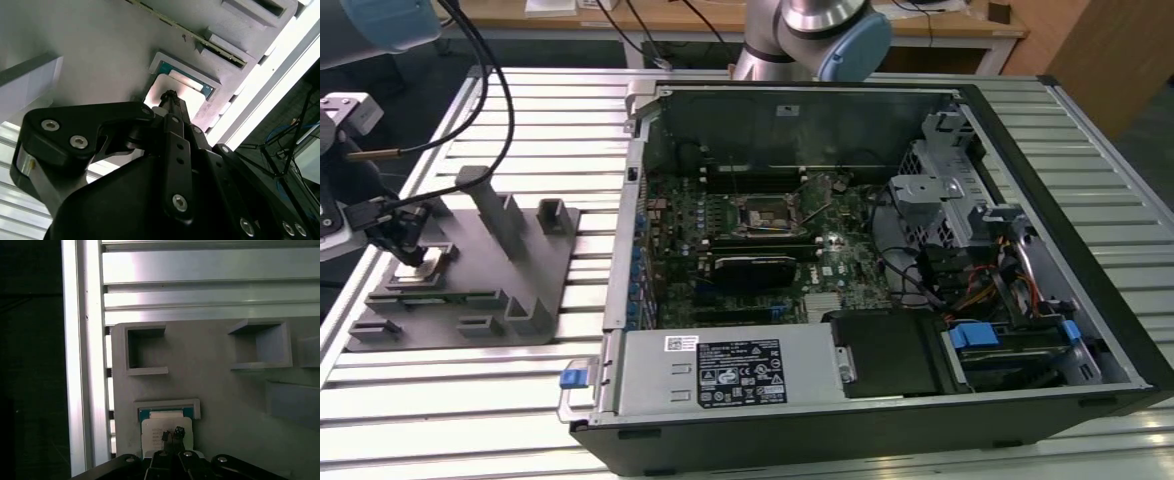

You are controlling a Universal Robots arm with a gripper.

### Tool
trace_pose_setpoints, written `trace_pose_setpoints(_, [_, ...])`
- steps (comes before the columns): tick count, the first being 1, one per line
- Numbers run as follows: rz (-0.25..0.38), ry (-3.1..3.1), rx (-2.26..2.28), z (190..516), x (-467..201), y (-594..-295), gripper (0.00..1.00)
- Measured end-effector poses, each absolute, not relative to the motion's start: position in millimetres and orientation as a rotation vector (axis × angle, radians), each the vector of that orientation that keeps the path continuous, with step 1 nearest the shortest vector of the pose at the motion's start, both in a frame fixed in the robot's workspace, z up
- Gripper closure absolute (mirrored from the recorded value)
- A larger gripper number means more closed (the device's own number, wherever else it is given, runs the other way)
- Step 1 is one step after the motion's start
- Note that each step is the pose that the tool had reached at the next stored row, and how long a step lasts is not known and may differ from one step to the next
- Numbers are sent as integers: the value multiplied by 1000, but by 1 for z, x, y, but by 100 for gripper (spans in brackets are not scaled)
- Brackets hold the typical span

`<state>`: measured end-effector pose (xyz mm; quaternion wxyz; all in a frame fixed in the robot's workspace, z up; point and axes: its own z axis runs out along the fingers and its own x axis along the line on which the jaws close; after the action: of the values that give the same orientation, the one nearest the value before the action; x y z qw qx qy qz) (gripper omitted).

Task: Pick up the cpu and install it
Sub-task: 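Pick up the cpu and move it towards the insertion slot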

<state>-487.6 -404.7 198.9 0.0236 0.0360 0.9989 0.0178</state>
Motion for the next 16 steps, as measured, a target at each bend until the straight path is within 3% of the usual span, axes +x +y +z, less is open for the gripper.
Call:
trace_pose_setpoints(4, [54, 3092, 111, 199, -488, -405, 89])
trace_pose_setpoints(9, [52, 3091, 111, 199, -488, -405, 65])
trace_pose_setpoints(10, [52, 3092, 111, 199, -488, -405, 65])
trace_pose_setpoints(15, [50, 3091, 111, 199, -488, -405, 42])
trace_pose_setpoints(16, [50, 3092, 111, 199, -488, -405, 42])
